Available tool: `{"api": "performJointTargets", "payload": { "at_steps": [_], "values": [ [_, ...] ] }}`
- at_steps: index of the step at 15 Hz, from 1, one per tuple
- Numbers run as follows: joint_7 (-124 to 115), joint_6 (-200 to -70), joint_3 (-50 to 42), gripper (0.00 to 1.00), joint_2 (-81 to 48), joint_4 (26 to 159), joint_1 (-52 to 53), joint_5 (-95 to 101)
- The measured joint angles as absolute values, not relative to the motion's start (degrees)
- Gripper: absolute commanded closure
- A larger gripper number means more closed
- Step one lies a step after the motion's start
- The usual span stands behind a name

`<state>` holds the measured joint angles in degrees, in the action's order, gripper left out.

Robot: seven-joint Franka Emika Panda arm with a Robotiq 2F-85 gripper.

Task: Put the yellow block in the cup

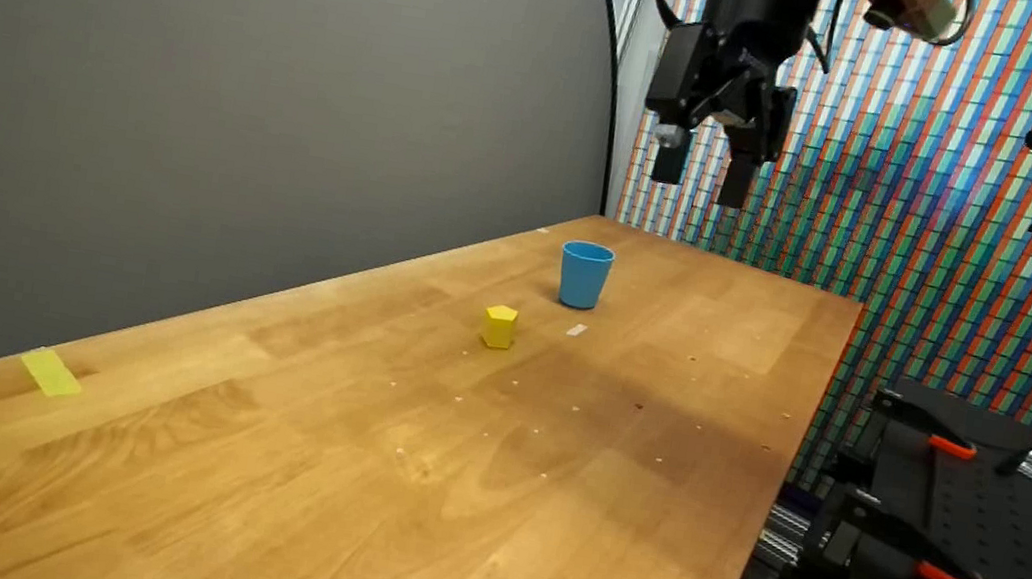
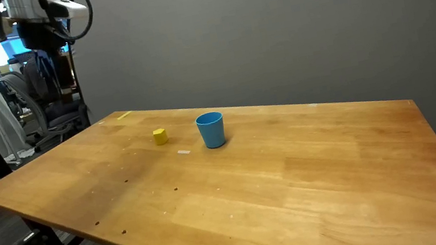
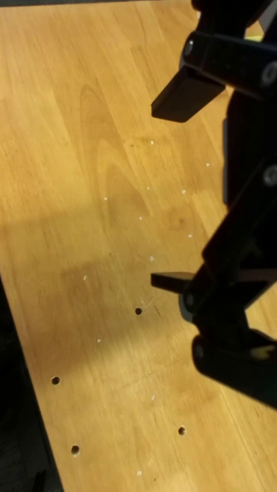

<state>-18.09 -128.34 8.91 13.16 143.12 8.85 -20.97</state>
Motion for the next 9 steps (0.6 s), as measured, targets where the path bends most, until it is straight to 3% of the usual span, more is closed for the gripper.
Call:
{"api": "performJointTargets", "payload": {
  "at_steps": [9],
  "values": [
    [-41.35,-134.16,8.37,0.0,-15.81,120.5,10.33,-1.33]
  ]
}}
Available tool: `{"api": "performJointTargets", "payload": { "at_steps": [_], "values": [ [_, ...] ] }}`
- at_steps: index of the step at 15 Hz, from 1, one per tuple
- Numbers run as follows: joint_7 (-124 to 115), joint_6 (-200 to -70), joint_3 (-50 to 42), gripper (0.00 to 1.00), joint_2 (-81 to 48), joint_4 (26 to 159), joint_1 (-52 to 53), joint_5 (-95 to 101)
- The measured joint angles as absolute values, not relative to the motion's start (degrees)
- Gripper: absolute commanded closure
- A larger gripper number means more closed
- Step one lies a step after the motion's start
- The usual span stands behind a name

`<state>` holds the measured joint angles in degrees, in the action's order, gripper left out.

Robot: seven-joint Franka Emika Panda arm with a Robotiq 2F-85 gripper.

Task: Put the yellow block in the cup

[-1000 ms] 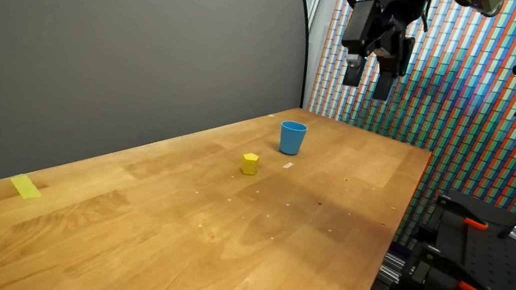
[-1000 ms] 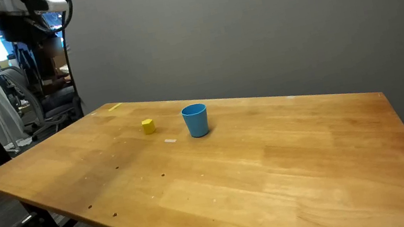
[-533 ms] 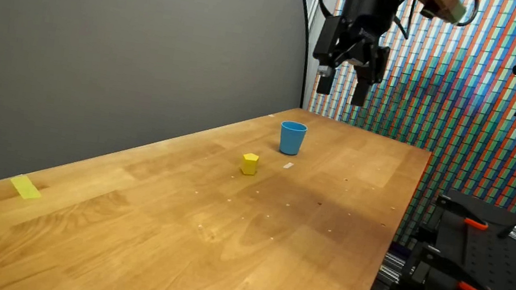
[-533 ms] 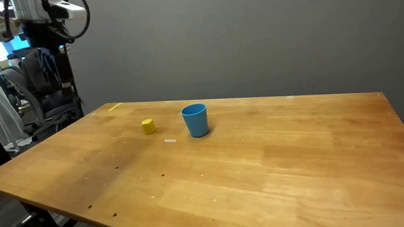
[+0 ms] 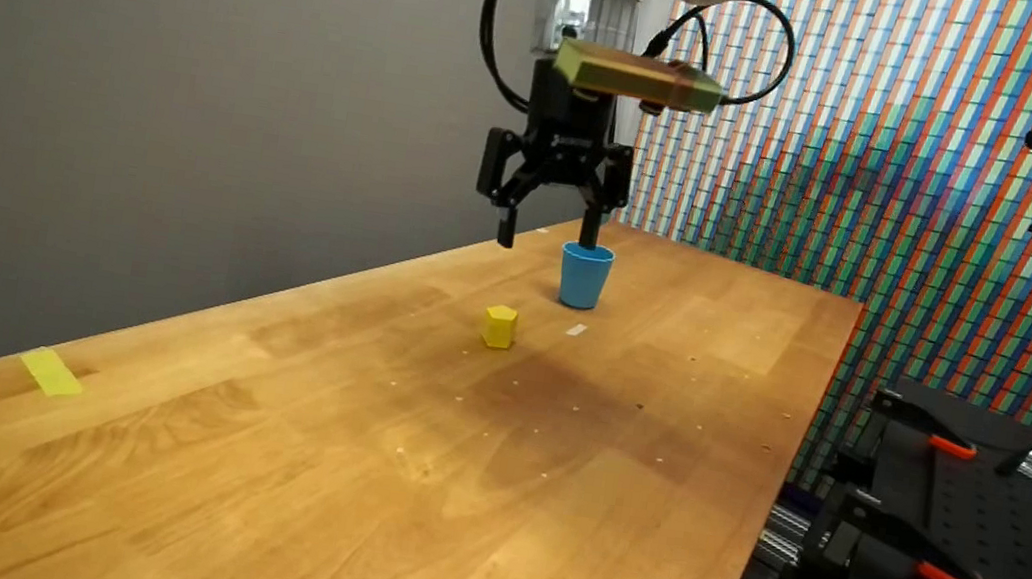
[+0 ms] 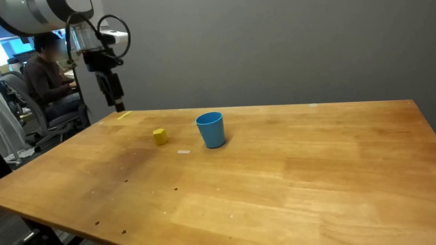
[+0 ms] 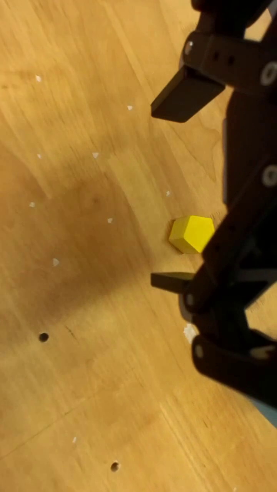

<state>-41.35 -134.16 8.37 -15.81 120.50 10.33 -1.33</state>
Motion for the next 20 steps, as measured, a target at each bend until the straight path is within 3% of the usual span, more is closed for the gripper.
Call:
{"api": "performJointTargets", "payload": {
  "at_steps": [12,13,14,20],
  "values": [
    [-49.01,-130.68,0.53,0.0,-40.31,98.12,14.06,2.58],
    [-49.0,-130.53,0.24,0.25,-41.23,97.24,13.79,2.16],
    [-48.96,-130.16,0.1,0.27,-42.06,96.41,13.47,1.64],
    [-48.67,-127.23,0.05,0.73,-44.95,93.39,12.33,-3.15]
  ]
}}
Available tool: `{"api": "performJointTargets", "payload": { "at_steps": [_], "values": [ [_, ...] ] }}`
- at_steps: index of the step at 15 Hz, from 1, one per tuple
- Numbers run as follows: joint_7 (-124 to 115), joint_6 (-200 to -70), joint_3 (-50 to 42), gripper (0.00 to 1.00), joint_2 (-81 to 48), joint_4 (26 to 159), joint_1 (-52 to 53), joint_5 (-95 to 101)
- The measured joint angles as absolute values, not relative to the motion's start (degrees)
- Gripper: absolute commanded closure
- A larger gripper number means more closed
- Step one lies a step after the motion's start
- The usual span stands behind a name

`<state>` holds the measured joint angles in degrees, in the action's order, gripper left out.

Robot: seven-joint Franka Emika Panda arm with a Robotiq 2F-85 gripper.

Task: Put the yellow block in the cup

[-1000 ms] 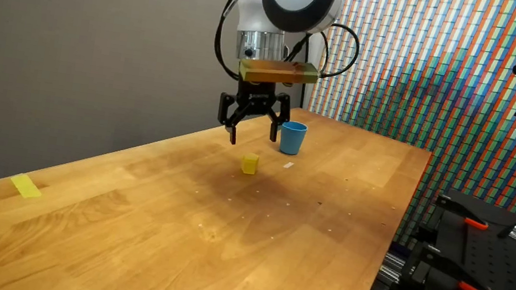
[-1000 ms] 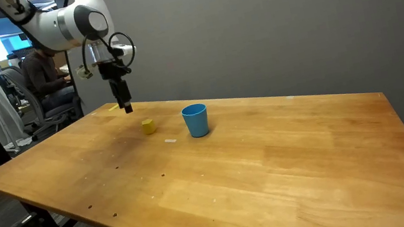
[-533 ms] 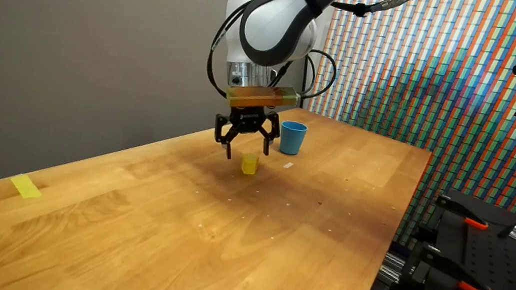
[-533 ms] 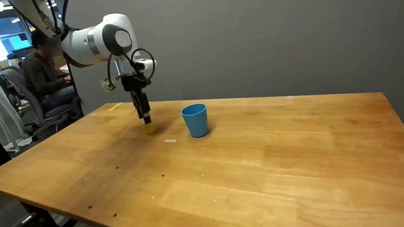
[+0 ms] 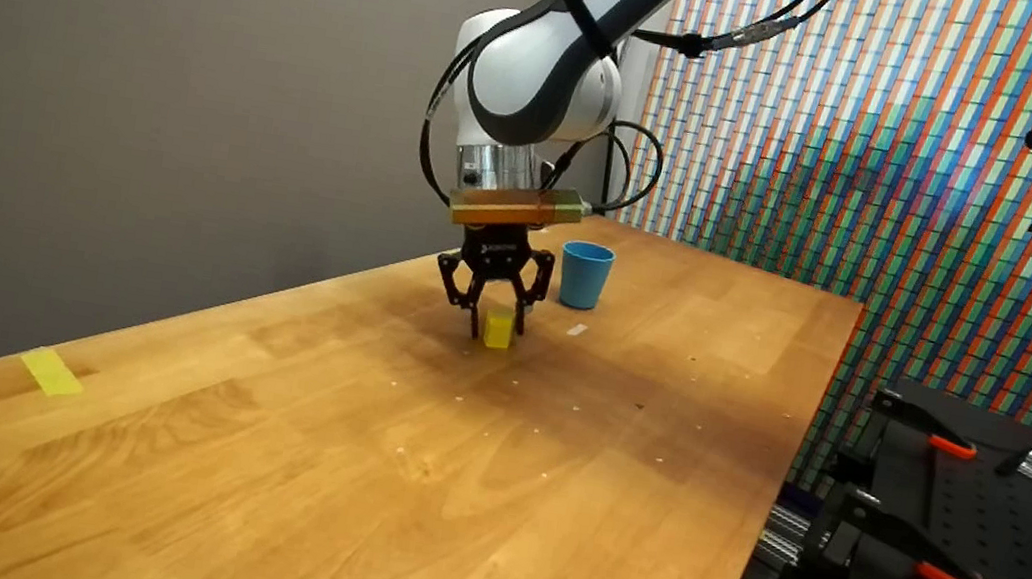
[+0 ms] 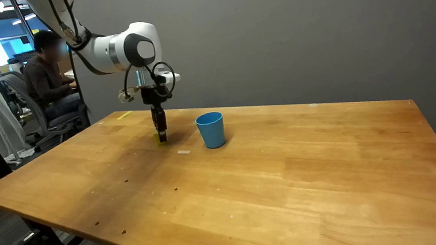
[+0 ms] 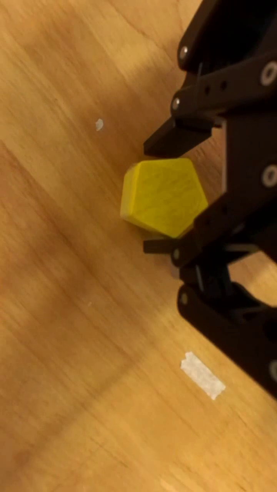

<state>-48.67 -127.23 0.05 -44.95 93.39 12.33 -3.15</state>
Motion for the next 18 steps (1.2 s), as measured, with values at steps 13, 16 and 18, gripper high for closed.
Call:
{"api": "performJointTargets", "payload": {
  "at_steps": [13,16,18],
  "values": [
    [-62.25,-126.29,-5.42,0.81,-30.67,99.55,11.77,-5.27],
    [-67.88,-126.55,-6.98,0.81,-26.57,103.93,11.47,-4.55],
    [-71.91,-127.24,-7.88,0.81,-24.63,106.66,11.16,-2.9]
  ]
}}
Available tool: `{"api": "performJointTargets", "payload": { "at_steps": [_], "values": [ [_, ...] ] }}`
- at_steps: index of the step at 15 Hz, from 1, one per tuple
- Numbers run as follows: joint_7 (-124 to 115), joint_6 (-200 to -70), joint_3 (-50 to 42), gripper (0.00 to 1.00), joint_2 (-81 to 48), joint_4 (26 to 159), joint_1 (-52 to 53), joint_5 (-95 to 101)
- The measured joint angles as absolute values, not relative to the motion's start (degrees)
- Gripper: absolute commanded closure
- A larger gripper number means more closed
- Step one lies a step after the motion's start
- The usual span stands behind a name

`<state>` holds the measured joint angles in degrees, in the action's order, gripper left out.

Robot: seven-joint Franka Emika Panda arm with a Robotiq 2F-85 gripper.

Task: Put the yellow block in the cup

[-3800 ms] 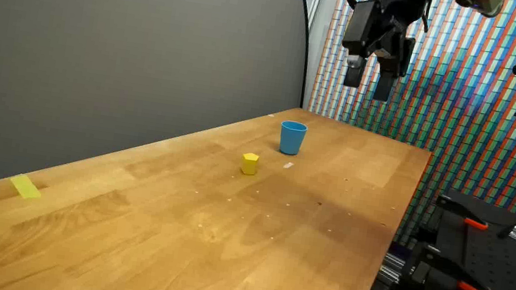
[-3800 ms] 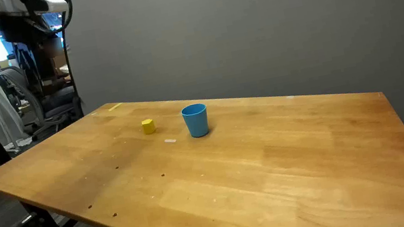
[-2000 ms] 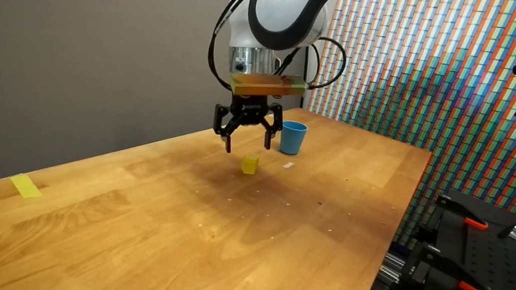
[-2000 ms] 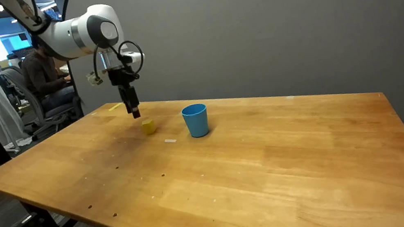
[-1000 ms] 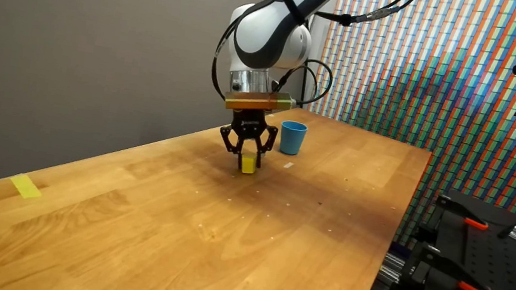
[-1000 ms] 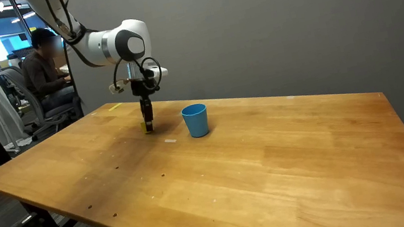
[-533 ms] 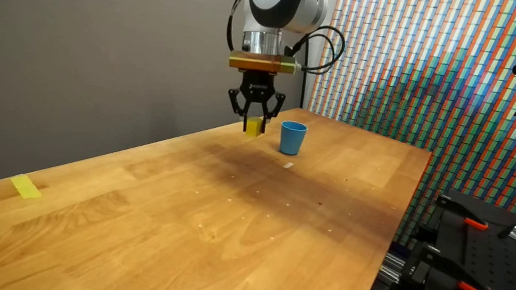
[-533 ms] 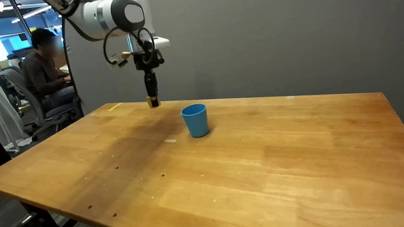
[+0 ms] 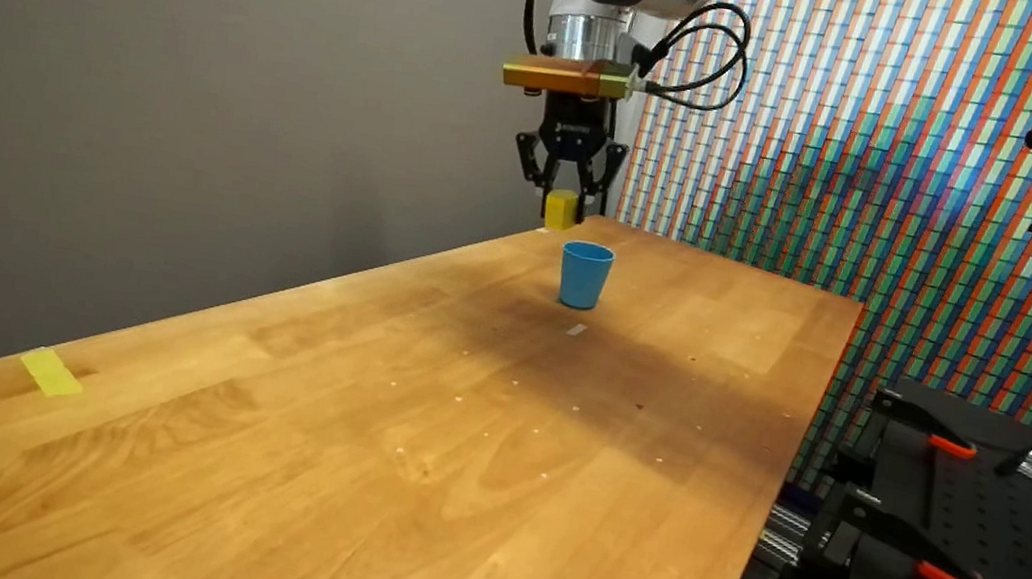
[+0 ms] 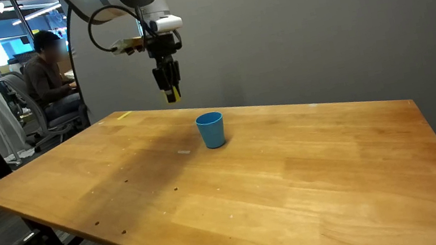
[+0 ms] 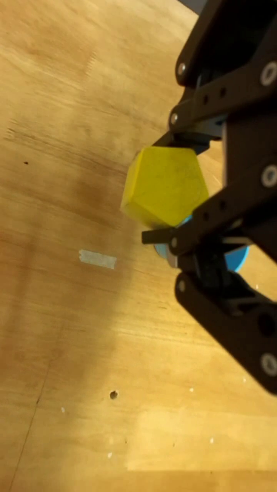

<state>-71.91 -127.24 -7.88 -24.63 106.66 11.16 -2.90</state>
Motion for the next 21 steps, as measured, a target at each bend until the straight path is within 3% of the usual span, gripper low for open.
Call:
{"api": "performJointTargets", "payload": {
  "at_steps": [10,11,12,13,17,21],
  "values": [
    [-90.13,-128.0,-10.27,0.81,-23.99,110.43,9.78,8.85],
    [-91.05,-128.0,-10.29,0.76,-24.05,110.42,9.63,9.7],
    [-91.77,-128.0,-10.29,0.31,-24.12,110.38,9.5,10.34],
    [-92.17,-128.0,-10.29,0.3,-24.23,110.31,9.4,10.68],
    [-92.56,-128.05,-10.28,0.01,-25.25,109.62,9.18,10.91],
    [-92.6,-128.56,-9.93,0.0,-25.79,109.14,9.26,11.08]
  ]
}}
